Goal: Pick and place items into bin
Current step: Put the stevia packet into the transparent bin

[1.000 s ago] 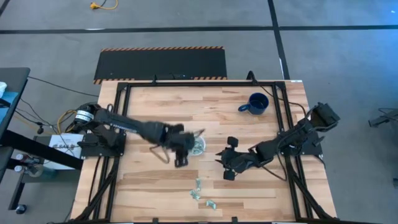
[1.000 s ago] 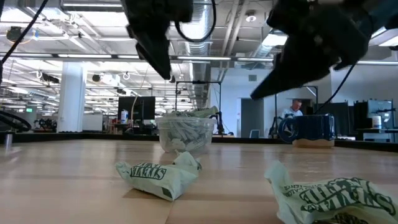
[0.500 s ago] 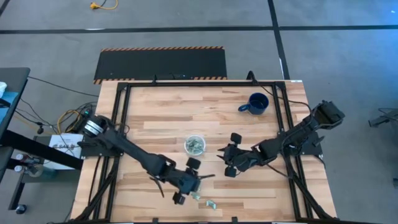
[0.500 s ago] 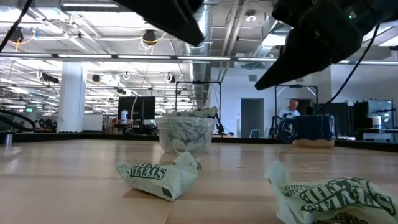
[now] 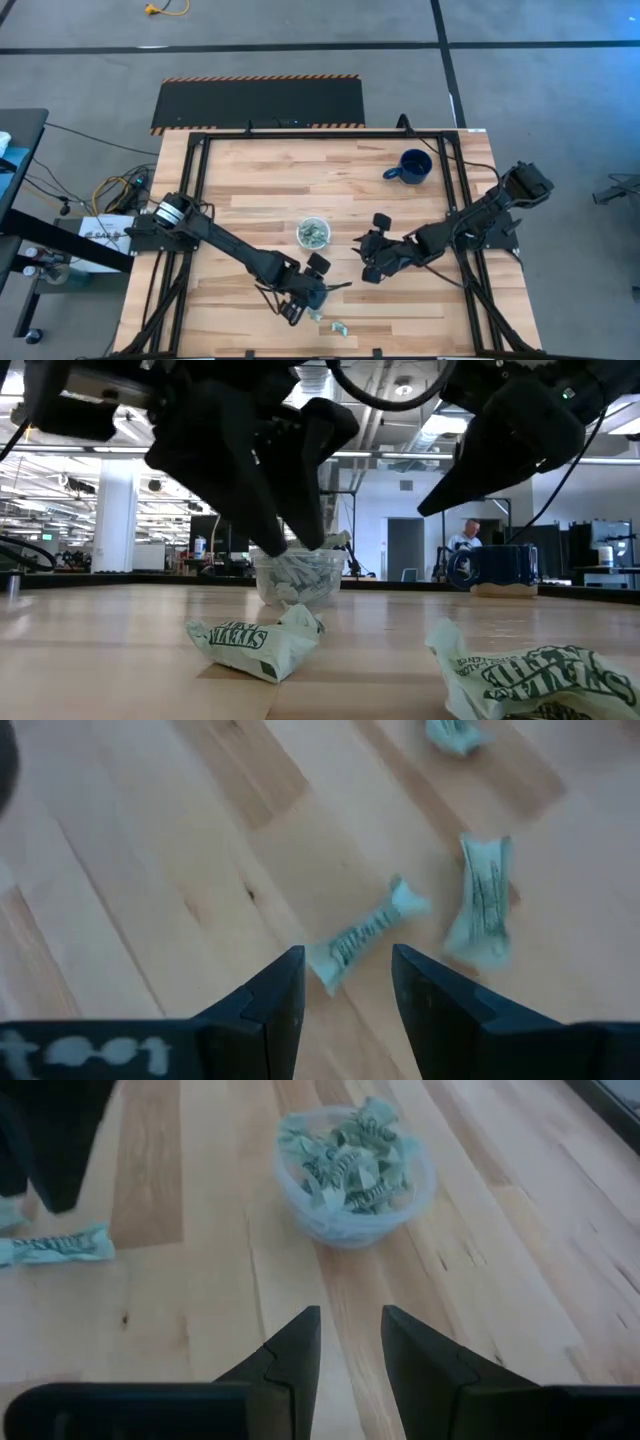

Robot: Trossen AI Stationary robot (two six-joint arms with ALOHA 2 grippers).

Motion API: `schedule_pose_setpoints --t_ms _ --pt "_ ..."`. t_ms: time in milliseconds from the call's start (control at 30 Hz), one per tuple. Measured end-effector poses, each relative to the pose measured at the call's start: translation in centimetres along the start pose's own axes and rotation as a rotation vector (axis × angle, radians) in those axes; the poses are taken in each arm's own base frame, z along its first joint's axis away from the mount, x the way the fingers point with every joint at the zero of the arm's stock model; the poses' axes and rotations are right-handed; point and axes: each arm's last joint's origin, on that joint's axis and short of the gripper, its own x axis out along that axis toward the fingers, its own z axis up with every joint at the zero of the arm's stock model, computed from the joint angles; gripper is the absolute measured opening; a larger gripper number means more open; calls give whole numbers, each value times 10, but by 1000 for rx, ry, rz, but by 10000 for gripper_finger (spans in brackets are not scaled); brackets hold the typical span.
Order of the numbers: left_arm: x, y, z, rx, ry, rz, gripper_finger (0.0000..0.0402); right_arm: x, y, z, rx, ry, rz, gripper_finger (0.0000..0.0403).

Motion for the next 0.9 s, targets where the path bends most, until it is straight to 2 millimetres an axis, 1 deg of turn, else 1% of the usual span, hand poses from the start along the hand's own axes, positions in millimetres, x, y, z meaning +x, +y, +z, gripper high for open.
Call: schedule_pose_setpoints --t_ms 67,267,400,467,533,600,733,900 --pt "0 -1 -2 31 25 -7 142 0 -1 -1 4 11 -7 102" --pt "0 0 -1 121 14 -6 142 0 -2 -2 16 13 -37 102" --pt "11 -2 -4 142 32 -17 142 -1 -5 -6 27 32 -90 102" --pt "18 -3 -2 150 22 -31 142 -1 -5 -7 42 44 -99 102" --pt "24 -4 -3 170 52 -42 142 -1 -5 -8 44 49 -103 102" --pt "26 -4 -3 191 70 -36 142 -3 -4 -8 43 46 -99 102" --pt "23 0 3 185 45 -31 142 -5 -1 -9 38 37 -104 102" --pt "28 2 0 180 55 -35 142 -5 0 -10 49 39 -104 102"
